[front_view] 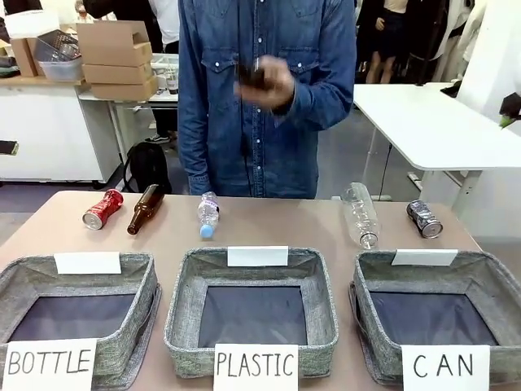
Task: Sort the can waste into the basket.
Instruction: Pick up the can waste from the table and place it in the right Fabric basket.
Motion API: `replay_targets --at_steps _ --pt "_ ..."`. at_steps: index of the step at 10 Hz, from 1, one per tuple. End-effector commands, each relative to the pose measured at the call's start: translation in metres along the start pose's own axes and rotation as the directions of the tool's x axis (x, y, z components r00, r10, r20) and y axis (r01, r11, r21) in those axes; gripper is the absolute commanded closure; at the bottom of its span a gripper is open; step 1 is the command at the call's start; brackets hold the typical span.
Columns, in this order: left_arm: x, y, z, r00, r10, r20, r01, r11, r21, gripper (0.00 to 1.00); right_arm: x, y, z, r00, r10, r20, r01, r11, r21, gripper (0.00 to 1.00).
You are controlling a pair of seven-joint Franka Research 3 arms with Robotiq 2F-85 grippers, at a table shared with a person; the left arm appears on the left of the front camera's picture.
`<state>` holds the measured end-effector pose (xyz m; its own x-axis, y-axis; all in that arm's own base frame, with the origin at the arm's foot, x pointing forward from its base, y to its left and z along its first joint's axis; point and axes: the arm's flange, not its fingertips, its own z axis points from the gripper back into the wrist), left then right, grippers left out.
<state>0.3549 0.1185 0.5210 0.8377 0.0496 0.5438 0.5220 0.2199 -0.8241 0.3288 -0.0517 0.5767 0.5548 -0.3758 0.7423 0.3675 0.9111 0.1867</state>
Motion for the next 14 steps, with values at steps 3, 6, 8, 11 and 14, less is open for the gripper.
replay_targets --at_steps 3,6,8,11,14 --pt "0.000 -0.001 0.002 1.000 -0.025 -0.011 0.025 1.000 -0.011 0.00 0.048 0.005 -0.075 0.920 0.329 -0.212 -0.318 0.944 0.084 0.00" --pt "0.000 -0.001 0.002 1.000 -0.025 -0.011 0.025 1.000 -0.011 0.00 0.066 0.005 -0.170 0.867 0.322 -0.381 -0.330 0.943 0.045 0.00" --pt "0.000 -0.001 0.002 1.000 -0.025 -0.011 0.025 1.000 -0.011 0.00 0.061 0.013 -0.218 0.823 0.336 -0.459 -0.369 0.929 0.017 0.00" --pt "0.000 -0.001 0.002 1.000 -0.025 -0.011 0.025 1.000 -0.011 0.00 0.046 0.014 -0.286 0.765 0.398 -0.507 -0.334 0.917 0.217 0.00" --pt "0.000 -0.001 0.002 1.000 -0.025 -0.011 0.025 1.000 -0.011 0.00 0.020 0.022 -0.336 0.723 0.402 -0.562 -0.339 0.915 0.220 0.00"
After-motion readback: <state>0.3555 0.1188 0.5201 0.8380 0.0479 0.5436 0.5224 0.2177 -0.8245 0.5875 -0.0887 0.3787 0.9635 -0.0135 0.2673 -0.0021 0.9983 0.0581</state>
